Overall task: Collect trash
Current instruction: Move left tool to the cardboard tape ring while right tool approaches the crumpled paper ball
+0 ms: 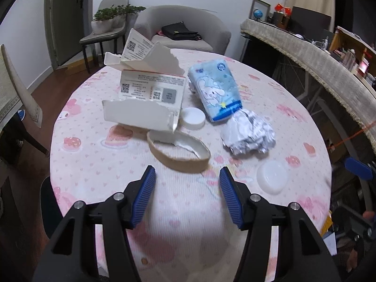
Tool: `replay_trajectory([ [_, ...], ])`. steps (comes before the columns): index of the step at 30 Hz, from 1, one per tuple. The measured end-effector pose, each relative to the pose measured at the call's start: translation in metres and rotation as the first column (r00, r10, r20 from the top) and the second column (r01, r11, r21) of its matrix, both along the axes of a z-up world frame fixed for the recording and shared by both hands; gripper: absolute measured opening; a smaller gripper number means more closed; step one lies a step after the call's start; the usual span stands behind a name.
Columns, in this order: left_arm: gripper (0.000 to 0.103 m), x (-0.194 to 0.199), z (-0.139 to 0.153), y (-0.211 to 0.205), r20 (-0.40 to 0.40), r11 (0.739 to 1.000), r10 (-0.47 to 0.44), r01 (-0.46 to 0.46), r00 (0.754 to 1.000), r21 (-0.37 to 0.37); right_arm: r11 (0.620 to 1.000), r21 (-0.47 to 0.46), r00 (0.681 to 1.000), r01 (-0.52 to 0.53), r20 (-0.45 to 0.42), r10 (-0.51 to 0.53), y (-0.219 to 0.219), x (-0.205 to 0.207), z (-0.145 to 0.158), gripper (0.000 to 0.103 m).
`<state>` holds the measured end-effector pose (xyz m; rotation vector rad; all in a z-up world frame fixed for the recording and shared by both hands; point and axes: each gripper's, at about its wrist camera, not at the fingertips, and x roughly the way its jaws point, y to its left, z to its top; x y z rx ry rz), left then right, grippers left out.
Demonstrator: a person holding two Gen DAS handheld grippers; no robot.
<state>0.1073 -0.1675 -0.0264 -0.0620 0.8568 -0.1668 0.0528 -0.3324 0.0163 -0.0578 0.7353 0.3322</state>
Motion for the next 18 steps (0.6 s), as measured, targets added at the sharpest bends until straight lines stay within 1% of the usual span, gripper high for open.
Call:
replay_trajectory([
  [2, 0.059, 0.005, 0.001, -0.001, 0.014, 1.0, 0.023, -0.023, 1.0, 0.013, 1.0, 0.002, 1.0, -0.004, -0.002, 0.004, 0.001, 0.003, -0.001, 0.1],
  [5, 0.054, 0.011, 0.002, -0.002, 0.019, 0.999, 0.043, -0.043, 0.999, 0.013, 1.0, 0.005, 1.0, -0.014, -0.008, 0.014, 0.004, 0.009, -0.001, 0.1],
  [8, 0.054, 0.014, 0.002, -0.001, 0.021, 0.999, 0.051, -0.052, 0.998, 0.013, 1.0, 0.011, 1.0, -0.028, -0.014, 0.028, 0.01, 0.015, -0.001, 0.1],
  [11, 0.052, 0.012, 0.001, 0.002, 0.028, 0.999, 0.047, -0.048, 0.998, 0.005, 0.999, 0.012, 0.999, -0.042, -0.023, 0.043, 0.017, 0.021, -0.001, 0.1],
  [18, 0.041, 0.004, 0.0, 0.01, 0.032, 1.0, 0.015, -0.014, 0.999, -0.027, 0.998, 0.021, 0.997, -0.064, -0.043, 0.065, 0.029, 0.041, 0.001, 0.1],
])
